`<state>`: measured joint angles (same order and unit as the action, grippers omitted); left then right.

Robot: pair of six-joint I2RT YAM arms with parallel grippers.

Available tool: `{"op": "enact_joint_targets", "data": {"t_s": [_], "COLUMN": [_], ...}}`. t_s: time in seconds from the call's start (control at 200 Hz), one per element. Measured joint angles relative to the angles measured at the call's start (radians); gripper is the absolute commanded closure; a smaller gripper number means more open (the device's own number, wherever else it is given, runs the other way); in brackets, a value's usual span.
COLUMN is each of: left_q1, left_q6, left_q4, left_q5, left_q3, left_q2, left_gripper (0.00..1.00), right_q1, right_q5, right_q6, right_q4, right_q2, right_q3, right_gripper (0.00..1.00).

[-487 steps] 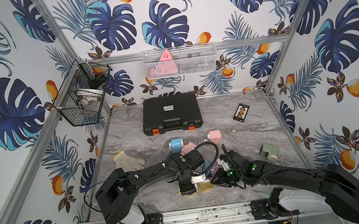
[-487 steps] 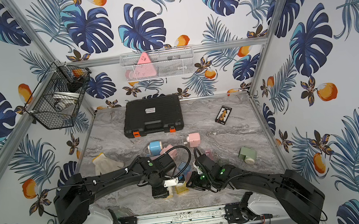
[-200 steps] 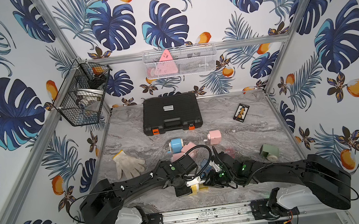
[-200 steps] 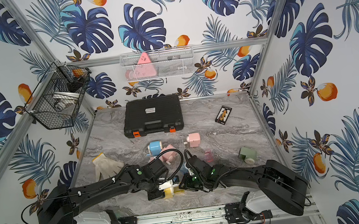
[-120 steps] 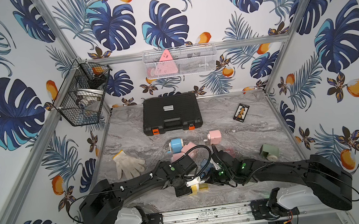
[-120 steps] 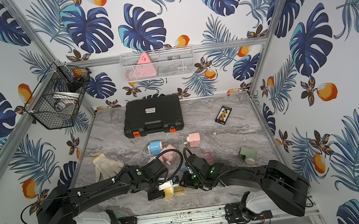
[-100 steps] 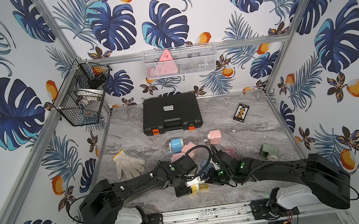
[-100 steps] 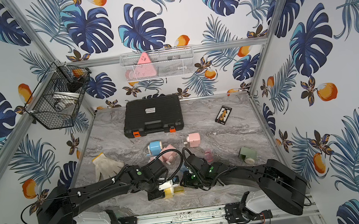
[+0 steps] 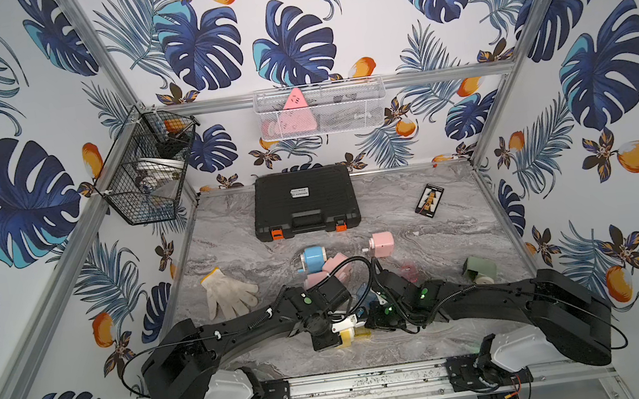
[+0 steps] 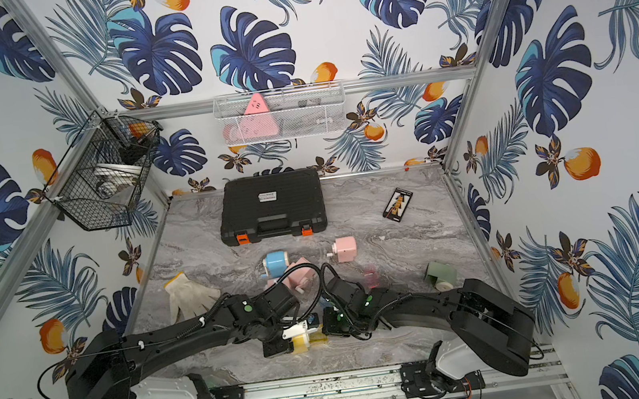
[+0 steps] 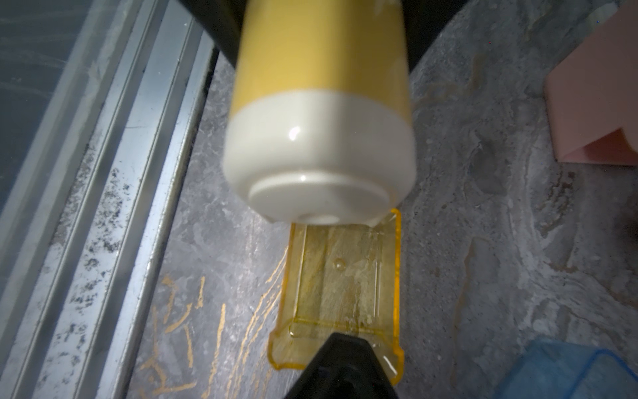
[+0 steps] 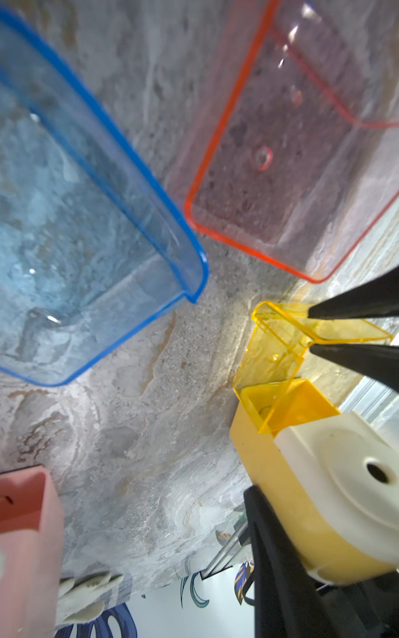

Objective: Put the tray back into the pencil sharpener
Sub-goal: Close the container of the pencil sharpener.

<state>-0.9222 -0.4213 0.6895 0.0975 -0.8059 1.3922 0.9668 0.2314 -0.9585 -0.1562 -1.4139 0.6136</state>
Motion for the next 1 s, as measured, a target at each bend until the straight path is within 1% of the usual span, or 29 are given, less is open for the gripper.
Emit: {"op": "enact_joint_targets", "data": {"t_s": [0.656, 1.001], "left_q1": [0.0, 0.0], "left_q6": [0.0, 0.0], "left_q4": [0.007, -0.011], "left_q5": [-0.006, -0.007], "left_q3": [-0.007, 0.011], "left_q2": [0.011, -0.005], "left_gripper": [0.48, 0.48], "right_q1": [0.002, 0.005], "right_q5": [0.007, 0.052], "right_q6": [0.028, 0.029], "right_q4": [-0.016, 0.033], "right_q2": [0.004, -0.015], "right_q3": [-0.002, -0.013], "right_gripper": [0.87, 0.87]}}
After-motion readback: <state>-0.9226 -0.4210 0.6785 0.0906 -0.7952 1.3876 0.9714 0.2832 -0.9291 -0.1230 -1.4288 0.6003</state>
